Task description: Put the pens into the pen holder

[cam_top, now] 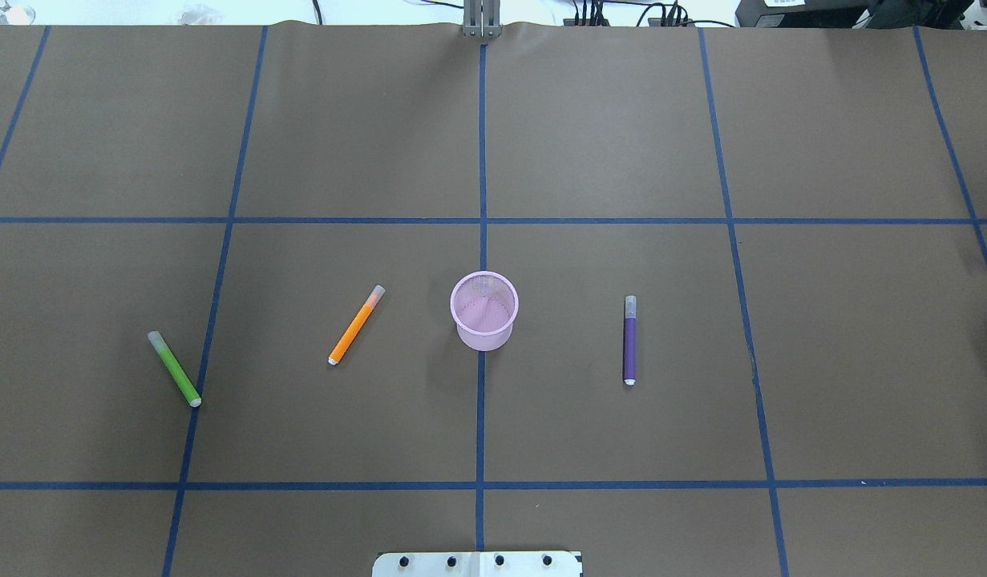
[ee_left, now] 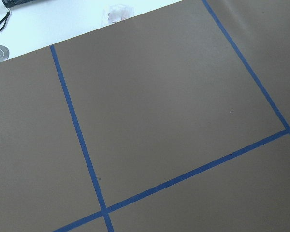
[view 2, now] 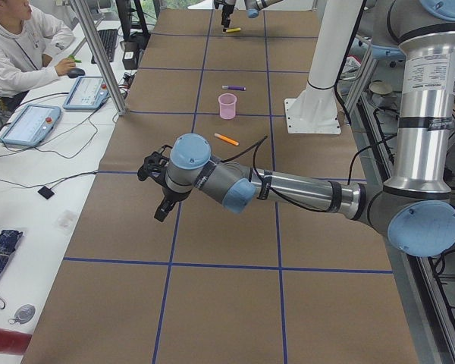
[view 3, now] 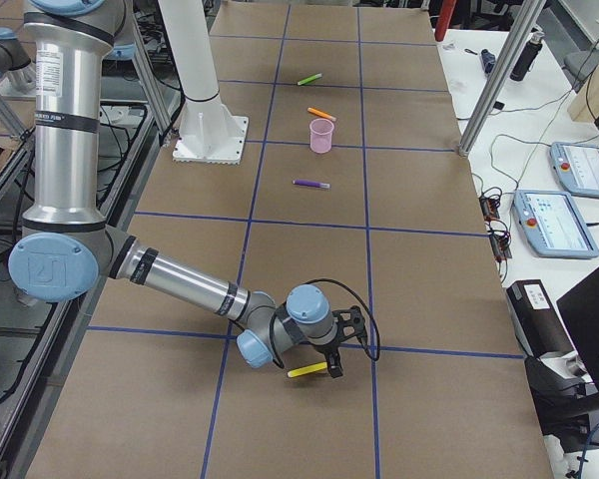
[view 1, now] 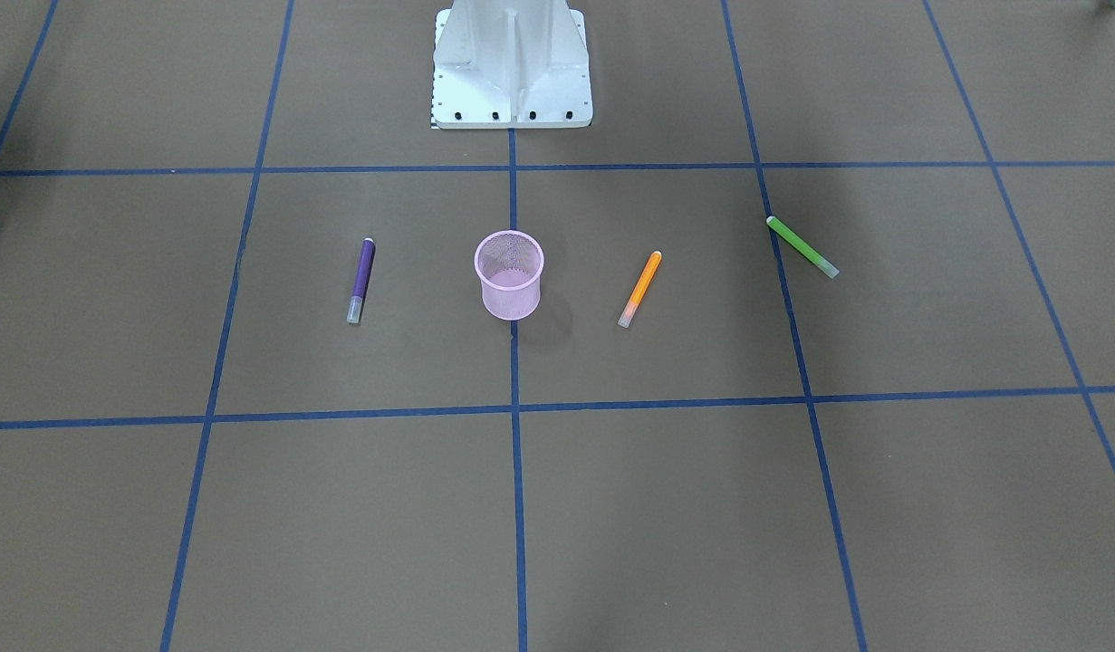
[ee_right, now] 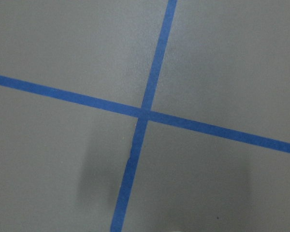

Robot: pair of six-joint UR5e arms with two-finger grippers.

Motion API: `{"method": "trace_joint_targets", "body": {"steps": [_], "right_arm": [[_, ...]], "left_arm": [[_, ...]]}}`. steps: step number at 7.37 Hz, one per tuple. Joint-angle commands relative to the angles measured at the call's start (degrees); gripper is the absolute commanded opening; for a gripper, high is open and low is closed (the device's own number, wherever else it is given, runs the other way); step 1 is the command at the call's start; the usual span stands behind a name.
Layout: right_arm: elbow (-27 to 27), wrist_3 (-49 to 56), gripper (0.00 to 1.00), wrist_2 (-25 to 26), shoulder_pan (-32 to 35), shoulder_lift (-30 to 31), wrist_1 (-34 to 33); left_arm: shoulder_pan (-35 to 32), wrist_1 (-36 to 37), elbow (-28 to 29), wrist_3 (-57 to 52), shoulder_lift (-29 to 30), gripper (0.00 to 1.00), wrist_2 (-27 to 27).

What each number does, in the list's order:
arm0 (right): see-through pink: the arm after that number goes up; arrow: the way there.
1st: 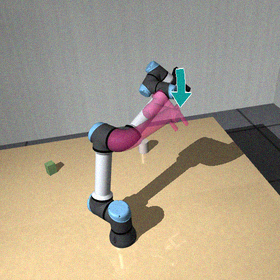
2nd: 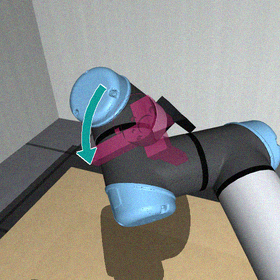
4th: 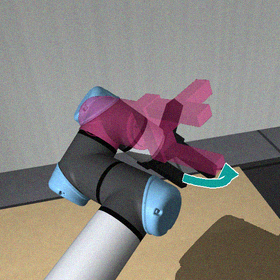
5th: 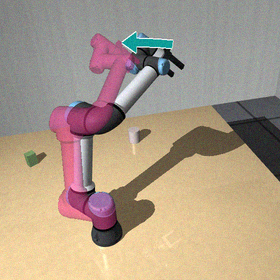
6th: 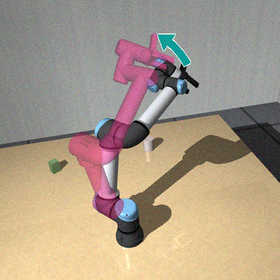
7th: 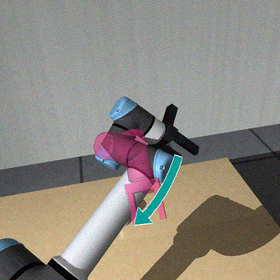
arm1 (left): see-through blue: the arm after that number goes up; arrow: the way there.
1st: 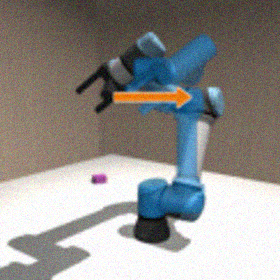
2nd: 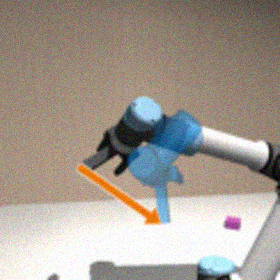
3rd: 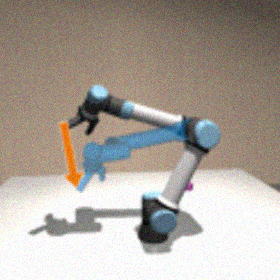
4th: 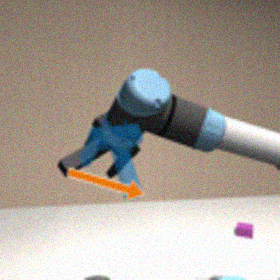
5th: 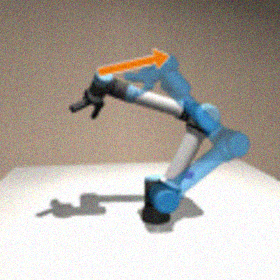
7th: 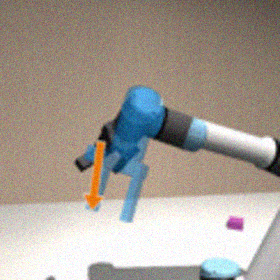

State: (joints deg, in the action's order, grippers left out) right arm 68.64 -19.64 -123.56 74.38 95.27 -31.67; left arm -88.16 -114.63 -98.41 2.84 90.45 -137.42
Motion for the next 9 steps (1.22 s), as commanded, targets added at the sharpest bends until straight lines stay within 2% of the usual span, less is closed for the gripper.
{"method": "trace_joint_targets", "body": {"steps": [1,4,6,9], "right_arm": [[-1.23,-0.31,0.7,0.16,-0.37,0.26,0.82],[-1.32,-0.13,0.62,0.16,-0.29,1.23,0.9],[-1.23,-0.13,0.5,0.16,-0.29,1.5,0.99],[-1.32,-0.04,0.5,0.16,-0.29,1.5,0.82]], "left_arm": [[0.01,-0.07,0.06,-0.02,0.17,1.0,0.13],[0.01,-0.07,0.06,-0.03,0.17,1.0,0.13],[0.01,-0.07,0.14,-0.03,0.08,1.0,0.13],[0.01,-0.07,0.23,-0.03,0.08,1.0,0.13]]}}
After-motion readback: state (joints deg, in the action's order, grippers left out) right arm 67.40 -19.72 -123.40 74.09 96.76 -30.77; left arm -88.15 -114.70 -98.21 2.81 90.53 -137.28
